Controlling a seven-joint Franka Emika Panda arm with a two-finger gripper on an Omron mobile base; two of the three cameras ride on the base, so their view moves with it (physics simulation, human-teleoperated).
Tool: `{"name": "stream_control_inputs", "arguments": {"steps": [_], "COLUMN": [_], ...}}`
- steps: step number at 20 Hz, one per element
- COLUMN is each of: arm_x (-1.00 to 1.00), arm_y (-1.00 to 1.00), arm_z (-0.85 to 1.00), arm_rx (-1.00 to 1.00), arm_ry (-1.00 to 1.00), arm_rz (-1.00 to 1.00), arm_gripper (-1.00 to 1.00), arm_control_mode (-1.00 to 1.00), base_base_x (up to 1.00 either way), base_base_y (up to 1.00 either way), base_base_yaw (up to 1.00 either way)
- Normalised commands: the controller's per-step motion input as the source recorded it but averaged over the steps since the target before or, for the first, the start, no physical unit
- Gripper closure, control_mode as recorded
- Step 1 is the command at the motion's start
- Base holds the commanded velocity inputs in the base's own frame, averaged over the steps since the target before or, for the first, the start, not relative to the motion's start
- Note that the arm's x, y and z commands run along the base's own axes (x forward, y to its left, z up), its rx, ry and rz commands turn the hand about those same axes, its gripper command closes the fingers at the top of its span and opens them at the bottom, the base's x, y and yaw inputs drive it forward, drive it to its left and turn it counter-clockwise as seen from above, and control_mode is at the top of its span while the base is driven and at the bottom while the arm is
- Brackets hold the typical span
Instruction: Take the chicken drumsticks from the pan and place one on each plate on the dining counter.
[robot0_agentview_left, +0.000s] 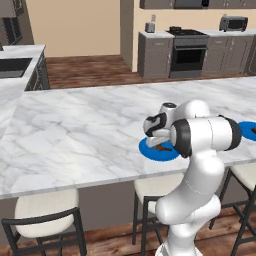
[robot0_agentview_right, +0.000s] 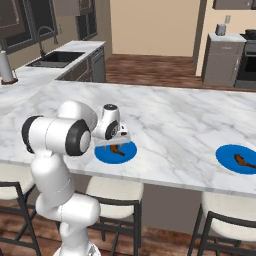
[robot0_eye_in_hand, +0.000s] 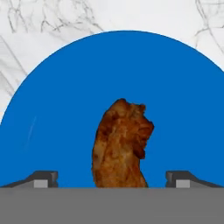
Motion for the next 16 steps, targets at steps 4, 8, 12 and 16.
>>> {"name": "stream_control_inputs", "arguments": {"steps": [4,8,12,16], "arm_x": [-0.41,-0.55,-0.59,-0.65], "arm_y": [0.10,0.08,0.12,0.02], "arm_z": [0.53,0.55,0.48,0.47], "arm_rx": [0.02,0.00,0.00,0.00], "arm_ry": [-0.11,-0.06,-0.01,0.06], "arm_rz": [0.00,0.00,-0.02,-0.11], "arm_gripper": [-1.00,-1.00,-1.00,-1.00], "arm_control_mode": [-1.00,-1.00,-1.00,-1.00], "base_base_x": [0.00,0.00,0.00,0.00], "base_base_y": [0.00,0.00,0.00,0.00], "base_base_yaw": [0.00,0.00,0.00,0.00]}}
